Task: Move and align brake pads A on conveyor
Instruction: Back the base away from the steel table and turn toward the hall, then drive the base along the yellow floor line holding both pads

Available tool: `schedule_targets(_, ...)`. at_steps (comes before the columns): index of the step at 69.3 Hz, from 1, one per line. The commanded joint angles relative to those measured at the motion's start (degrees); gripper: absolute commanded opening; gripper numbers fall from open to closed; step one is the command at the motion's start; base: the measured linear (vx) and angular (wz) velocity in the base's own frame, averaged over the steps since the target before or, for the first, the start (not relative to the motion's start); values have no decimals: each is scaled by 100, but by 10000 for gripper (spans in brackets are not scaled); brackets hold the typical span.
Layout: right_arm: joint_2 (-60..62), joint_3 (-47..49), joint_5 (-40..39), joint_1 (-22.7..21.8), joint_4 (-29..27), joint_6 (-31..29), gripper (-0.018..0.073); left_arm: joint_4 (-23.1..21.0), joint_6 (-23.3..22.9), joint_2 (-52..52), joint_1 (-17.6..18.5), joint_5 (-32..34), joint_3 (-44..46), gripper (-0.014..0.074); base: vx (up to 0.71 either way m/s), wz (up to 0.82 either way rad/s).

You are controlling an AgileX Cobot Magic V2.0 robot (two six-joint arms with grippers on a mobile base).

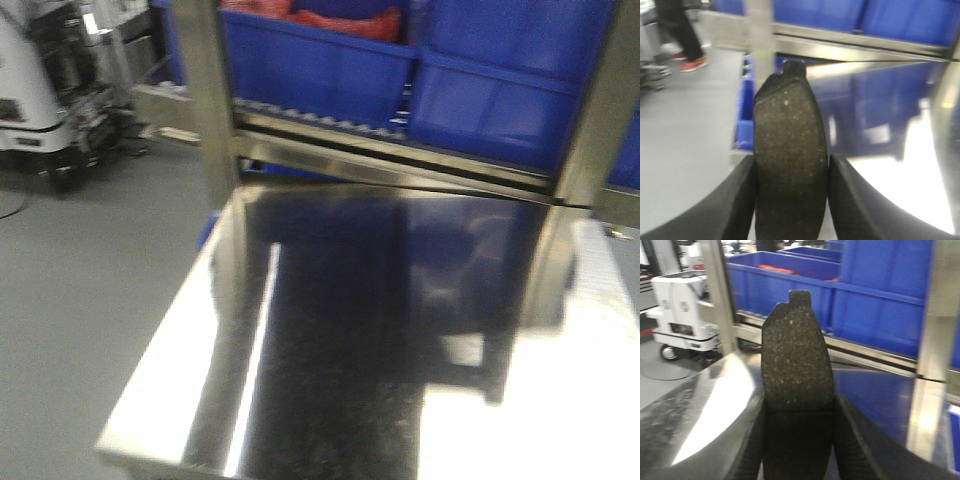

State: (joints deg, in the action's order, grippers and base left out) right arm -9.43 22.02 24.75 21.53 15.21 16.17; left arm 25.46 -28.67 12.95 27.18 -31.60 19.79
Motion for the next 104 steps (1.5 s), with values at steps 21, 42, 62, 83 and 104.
schedule_targets(21, -66, 159, -597, -41, 124, -48, -4, 141, -27, 46, 15, 486, 167, -6, -16, 68)
schedule_targets(42, -66, 159, -597, -41, 124, -48, -4, 141, -27, 46, 15, 480, 167, -6, -16, 63)
schedule_targets(62, -66, 159, -597, -41, 124, -48, -4, 141, -27, 46, 15, 485, 167, -6, -17, 68)
schedule_targets(83, -66, 159, -597, -41, 124, -48, -4, 141, -27, 46, 15, 485, 167, -6, -14, 81)
schedule_targets(104, -66, 159, -597, -25, 124, -48, -4, 141, -27, 46, 15, 485, 167, -6, -8, 89)
